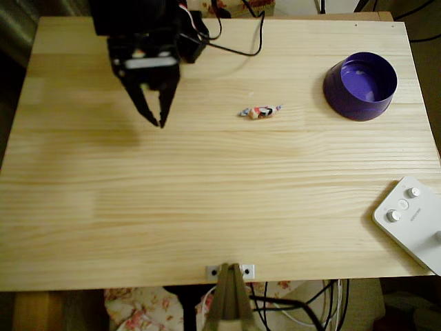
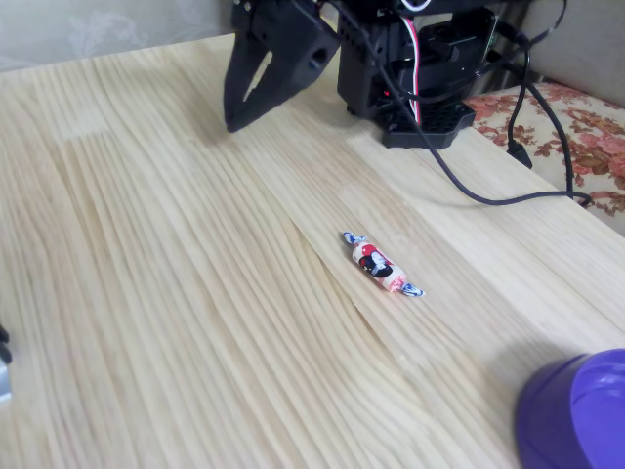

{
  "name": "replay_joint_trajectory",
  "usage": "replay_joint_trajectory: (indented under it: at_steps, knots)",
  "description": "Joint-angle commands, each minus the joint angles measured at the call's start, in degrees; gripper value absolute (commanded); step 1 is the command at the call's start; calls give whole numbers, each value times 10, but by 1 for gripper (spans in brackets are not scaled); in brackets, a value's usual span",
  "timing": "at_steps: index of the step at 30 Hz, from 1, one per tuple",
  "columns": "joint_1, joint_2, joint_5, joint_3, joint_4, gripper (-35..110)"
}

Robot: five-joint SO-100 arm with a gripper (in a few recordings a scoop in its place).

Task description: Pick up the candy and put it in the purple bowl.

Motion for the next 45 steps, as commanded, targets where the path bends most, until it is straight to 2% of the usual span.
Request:
replay_joint_trajectory:
  at_steps: [1, 5, 10, 19, 25, 35, 45]
  knots:
    - [-45, -121, -47, -159, 16, -1]
    - [-133, -252, -61, -313, 78, -1]
    - [-262, -336, -85, -442, 153, -1]
    - [-442, -405, -140, -481, 185, -1]
    - [-563, -452, -118, -478, 170, 0]
    - [-581, -555, -134, -475, 82, 11]
    - [-547, -577, -127, -419, 69, 17]
